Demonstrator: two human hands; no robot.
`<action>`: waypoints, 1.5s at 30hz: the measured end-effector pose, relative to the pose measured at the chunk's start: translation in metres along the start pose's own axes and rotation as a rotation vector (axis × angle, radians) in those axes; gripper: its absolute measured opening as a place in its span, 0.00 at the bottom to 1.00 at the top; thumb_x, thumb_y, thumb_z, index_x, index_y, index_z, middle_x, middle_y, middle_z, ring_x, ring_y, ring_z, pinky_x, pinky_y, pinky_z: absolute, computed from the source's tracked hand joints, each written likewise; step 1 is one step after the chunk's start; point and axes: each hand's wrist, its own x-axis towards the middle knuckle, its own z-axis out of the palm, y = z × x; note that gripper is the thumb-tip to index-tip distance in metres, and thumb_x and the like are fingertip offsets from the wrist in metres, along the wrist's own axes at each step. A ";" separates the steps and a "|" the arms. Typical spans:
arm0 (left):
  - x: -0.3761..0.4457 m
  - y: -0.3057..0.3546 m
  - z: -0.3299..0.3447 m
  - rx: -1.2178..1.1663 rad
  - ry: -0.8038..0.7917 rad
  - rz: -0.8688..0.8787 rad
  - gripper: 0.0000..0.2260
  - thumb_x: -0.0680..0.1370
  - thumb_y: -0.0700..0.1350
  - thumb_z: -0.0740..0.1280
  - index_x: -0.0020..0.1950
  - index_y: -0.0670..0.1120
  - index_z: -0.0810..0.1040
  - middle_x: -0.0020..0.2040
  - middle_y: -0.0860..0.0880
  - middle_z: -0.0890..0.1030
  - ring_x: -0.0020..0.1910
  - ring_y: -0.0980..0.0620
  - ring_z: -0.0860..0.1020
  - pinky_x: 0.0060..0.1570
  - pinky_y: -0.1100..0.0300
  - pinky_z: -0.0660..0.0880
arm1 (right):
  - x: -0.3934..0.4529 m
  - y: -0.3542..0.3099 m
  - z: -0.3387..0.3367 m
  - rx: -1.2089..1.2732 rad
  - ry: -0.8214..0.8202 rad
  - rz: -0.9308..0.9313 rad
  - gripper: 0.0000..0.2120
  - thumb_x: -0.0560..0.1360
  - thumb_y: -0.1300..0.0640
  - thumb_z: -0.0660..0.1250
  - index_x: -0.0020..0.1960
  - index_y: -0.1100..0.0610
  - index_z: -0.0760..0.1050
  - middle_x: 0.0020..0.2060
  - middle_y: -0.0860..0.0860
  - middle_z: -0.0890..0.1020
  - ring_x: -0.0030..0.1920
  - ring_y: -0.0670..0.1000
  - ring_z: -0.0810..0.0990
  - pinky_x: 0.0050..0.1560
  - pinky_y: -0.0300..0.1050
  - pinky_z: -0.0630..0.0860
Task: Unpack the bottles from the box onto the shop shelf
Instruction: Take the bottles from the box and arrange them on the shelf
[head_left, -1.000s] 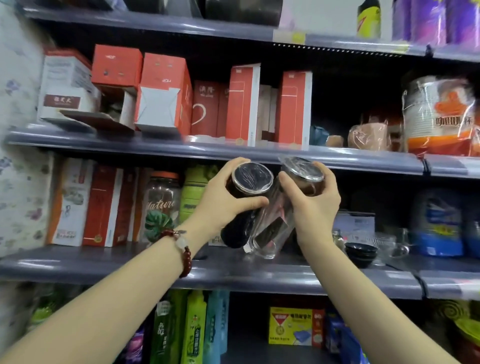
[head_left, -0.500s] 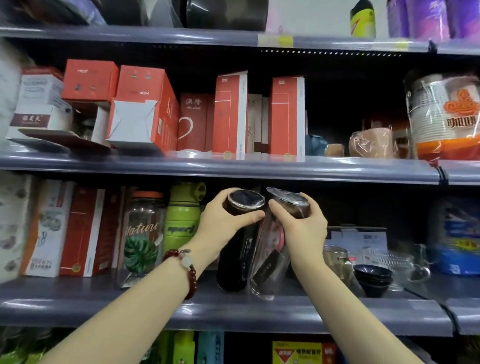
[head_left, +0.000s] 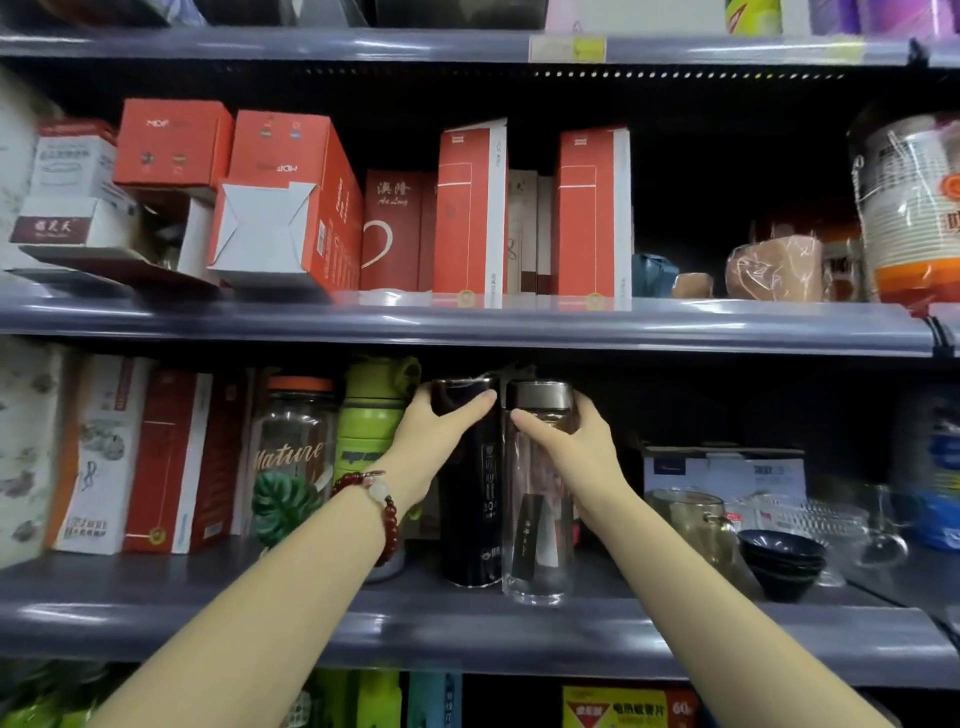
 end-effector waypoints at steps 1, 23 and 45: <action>-0.001 -0.005 0.000 -0.019 -0.062 -0.030 0.36 0.64 0.59 0.76 0.69 0.58 0.65 0.63 0.54 0.76 0.61 0.50 0.75 0.64 0.50 0.71 | -0.003 0.003 -0.001 -0.011 -0.002 -0.014 0.39 0.63 0.42 0.76 0.70 0.49 0.66 0.58 0.46 0.79 0.58 0.48 0.79 0.57 0.47 0.77; -0.036 -0.062 -0.024 0.230 -0.259 -0.035 0.50 0.69 0.40 0.76 0.75 0.63 0.43 0.69 0.61 0.63 0.66 0.61 0.63 0.64 0.62 0.62 | -0.050 0.049 0.000 -0.337 -0.071 0.206 0.42 0.62 0.46 0.79 0.69 0.53 0.62 0.65 0.54 0.72 0.60 0.53 0.73 0.56 0.45 0.71; -0.140 -0.026 -0.106 0.853 -0.068 0.076 0.11 0.73 0.42 0.70 0.54 0.45 0.81 0.49 0.48 0.83 0.48 0.53 0.79 0.48 0.66 0.70 | -0.140 -0.004 0.075 -0.787 -0.318 -0.153 0.20 0.71 0.52 0.70 0.62 0.56 0.74 0.55 0.56 0.77 0.56 0.57 0.76 0.55 0.47 0.73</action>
